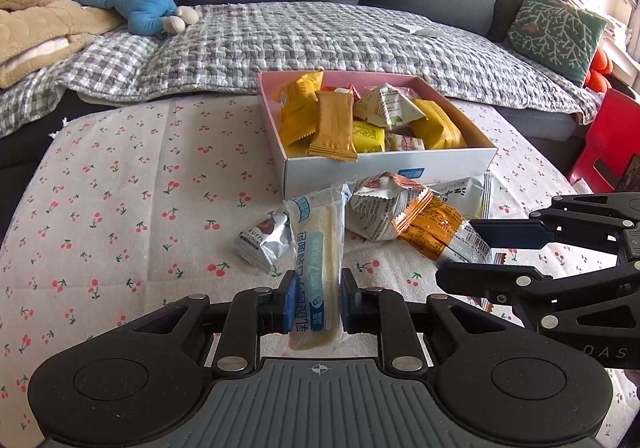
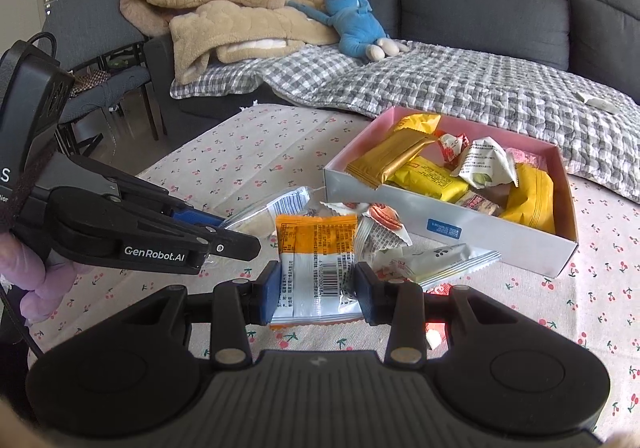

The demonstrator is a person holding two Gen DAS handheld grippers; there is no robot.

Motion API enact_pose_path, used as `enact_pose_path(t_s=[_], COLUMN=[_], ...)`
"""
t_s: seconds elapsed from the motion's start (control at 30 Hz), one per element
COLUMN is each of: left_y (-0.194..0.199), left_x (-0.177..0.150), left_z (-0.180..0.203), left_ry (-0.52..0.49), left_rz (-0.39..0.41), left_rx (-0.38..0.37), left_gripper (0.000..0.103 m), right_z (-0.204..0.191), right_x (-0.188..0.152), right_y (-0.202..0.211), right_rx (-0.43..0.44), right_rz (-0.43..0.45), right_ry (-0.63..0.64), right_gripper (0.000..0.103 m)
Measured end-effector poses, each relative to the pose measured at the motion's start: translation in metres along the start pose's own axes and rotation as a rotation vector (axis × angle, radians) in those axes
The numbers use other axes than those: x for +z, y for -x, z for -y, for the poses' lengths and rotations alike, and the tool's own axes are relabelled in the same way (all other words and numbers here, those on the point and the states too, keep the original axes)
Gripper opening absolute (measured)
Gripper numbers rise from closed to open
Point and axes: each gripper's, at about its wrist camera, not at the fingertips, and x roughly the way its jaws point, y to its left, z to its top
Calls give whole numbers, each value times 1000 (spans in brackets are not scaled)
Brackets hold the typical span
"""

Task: Organize snacks
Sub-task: 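Carry the milk-stick pack and orange bar pack over the pink box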

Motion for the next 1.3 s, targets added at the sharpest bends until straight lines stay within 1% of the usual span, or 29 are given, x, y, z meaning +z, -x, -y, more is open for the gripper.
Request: enact_pose_path(t_s=[0.13,0.37,0.57,0.73,1.03,1.17,1.3], left_y=[6,11,11,5,-18,-40,-68], left_x=[7,17,31,45,75,90,102], left_z=[1,7,21,31,56,68,71], left_ry=[10,17,-8,-14,-53,-75,-79], left_rz=[30,62,90,98,87,70,52], left_rx=[-1,-1,1,-5,-15,-15,-3], left_gripper=[19,19,19,19,19,19,19], right_z=[5,21,41,66,106,120,133], right_x=[6,16,24,30,27,25,26], right_y=[7,16,20,22,5,-5,-14], right_rx=[-2,-37,-66,-73,-82,-94,-78], right_rz=[34,81,104,121,88,64,68], right_ry=[-19,-58,-90,-168,-312,-352,-406], right_gripper=[36,36,36,36,36,36,36])
